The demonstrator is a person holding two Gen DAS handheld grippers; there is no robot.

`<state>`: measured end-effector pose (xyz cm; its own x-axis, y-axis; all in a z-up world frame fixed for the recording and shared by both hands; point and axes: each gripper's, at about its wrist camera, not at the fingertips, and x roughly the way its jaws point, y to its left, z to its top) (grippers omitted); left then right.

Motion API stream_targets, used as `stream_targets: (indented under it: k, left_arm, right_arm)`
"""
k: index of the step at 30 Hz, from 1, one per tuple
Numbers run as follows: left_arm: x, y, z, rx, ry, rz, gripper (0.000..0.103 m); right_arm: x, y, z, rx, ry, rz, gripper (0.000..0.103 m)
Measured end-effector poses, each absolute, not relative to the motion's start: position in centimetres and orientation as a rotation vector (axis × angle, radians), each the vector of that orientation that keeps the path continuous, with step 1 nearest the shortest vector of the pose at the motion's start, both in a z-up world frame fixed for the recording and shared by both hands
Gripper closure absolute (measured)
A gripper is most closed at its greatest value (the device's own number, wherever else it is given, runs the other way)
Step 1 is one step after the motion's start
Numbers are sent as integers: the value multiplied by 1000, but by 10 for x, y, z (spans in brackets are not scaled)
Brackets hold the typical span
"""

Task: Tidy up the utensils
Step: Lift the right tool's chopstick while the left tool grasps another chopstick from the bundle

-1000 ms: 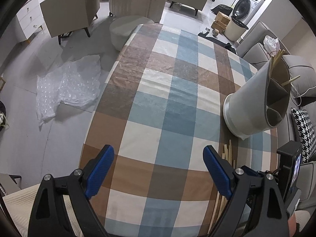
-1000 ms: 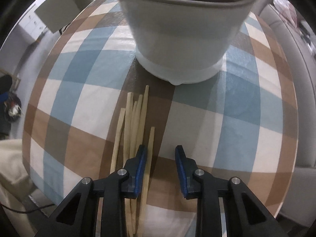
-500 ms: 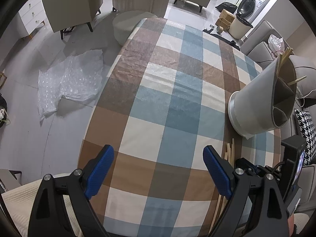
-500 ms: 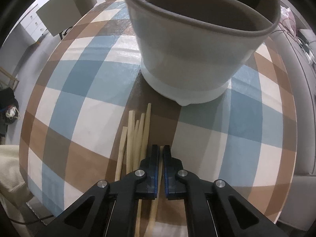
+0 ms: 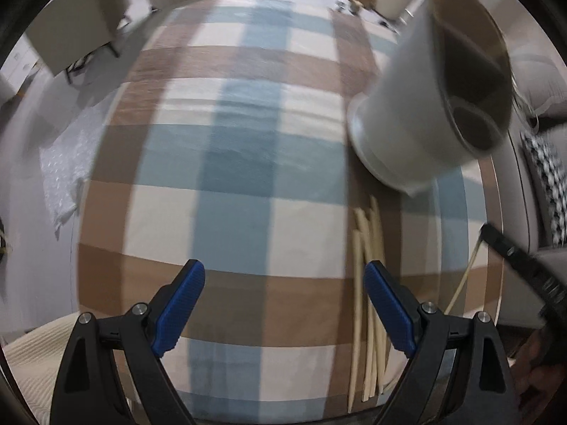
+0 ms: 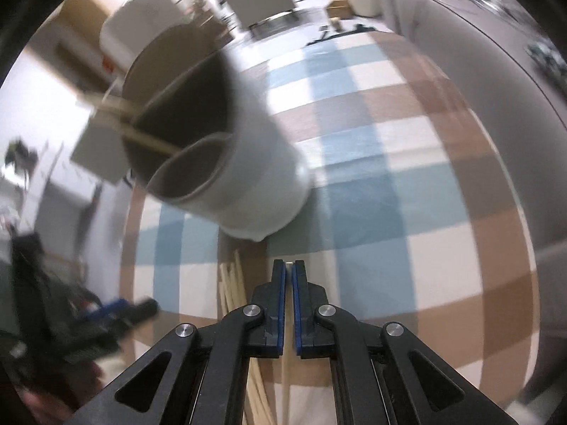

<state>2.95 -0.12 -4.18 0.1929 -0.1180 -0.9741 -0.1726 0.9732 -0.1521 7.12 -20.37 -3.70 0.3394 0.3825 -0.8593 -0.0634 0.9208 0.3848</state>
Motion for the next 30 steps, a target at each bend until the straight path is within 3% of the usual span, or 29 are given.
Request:
stream_targets:
  k: [7,28,30]
  left_arm:
    - [24,-29,-66,-154,1463,19,15]
    - [44,-49,-90,-62,1476,66,15]
    - [46,-49,-90,-65,1478,59,18]
  right_arm:
    - [75,-260,-27,504,1164,264,100]
    - [84,-275,-15,534,1108,233,100]
    - [86,-275,-16,542,1110,235,100]
